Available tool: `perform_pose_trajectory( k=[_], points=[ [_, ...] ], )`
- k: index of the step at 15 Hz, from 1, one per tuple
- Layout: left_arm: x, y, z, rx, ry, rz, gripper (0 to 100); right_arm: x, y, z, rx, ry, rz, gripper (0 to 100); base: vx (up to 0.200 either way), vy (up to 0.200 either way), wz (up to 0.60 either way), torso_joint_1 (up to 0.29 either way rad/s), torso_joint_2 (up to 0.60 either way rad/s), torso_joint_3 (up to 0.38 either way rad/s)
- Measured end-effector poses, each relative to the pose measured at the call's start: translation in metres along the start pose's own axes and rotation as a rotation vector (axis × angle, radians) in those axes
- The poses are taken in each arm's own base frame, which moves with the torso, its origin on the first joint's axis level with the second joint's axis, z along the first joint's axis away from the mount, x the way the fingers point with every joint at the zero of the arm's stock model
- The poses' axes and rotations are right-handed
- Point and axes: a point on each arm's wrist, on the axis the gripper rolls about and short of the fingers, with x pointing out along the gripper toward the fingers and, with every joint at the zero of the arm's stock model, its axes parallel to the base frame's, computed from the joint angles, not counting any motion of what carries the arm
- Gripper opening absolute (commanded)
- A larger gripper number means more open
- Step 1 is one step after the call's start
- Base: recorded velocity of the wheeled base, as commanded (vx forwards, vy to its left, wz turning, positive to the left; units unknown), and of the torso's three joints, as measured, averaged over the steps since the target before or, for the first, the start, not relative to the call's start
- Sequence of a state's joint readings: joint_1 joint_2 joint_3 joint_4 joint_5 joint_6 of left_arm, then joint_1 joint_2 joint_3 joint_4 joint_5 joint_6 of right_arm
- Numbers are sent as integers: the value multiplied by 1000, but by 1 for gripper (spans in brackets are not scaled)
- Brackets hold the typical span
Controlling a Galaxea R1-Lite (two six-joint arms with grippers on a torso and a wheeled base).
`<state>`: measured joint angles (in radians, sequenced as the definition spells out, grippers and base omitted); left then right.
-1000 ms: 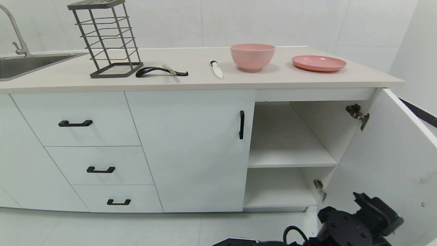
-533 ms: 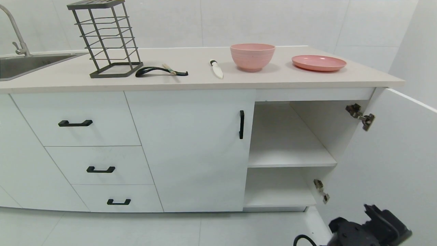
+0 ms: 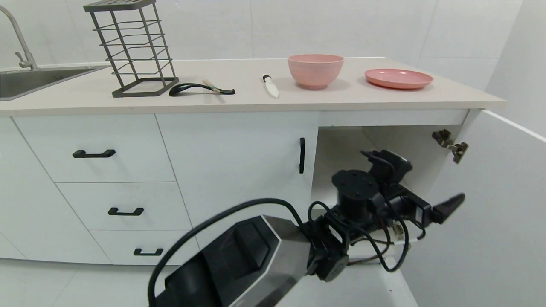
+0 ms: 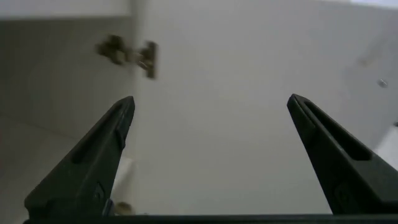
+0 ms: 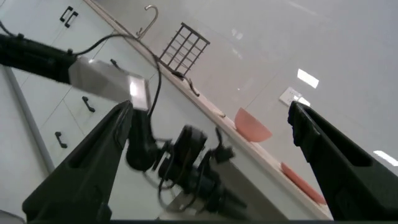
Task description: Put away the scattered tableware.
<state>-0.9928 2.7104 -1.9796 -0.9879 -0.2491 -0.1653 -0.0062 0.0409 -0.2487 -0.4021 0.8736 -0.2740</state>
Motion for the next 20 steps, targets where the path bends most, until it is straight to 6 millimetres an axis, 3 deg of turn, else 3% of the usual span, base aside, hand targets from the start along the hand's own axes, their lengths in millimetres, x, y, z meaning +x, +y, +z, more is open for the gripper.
perform_pose_trajectory(
  k=[2, 4, 6, 10, 13, 16, 20],
  points=[
    [-18, 26, 21, 13, -4, 77, 100, -2, 4, -8, 14, 8, 6, 100, 0, 0, 0, 0, 0, 0],
    [-51, 41, 31, 8, 57, 144, 100, -3, 8, -16, 33, 23, 10, 100, 0, 0, 0, 0, 0, 0],
    [-99, 53, 54, 4, 109, 224, 100, -4, 12, -27, 62, 47, 17, 100, 0, 0, 0, 0, 0, 0],
    [-225, 53, 144, 42, 84, 421, 100, -8, 26, -63, 192, 162, 22, 100, 0, 0, 0, 0, 0, 0],
    [-318, 20, 189, 88, 34, 558, 100, -11, 33, -78, 295, 260, 16, 100, 0, 0, 0, 0, 0, 0],
    [-395, -28, 209, 161, -48, 692, 100, -14, 38, -88, 387, 381, -57, 100, 0, 0, 0, 0, 0, 0],
    [-455, -88, 207, 261, -129, 827, 100, -17, 39, -95, 502, 492, -217, 100, 0, 0, 0, 0, 0, 0]
  ],
)
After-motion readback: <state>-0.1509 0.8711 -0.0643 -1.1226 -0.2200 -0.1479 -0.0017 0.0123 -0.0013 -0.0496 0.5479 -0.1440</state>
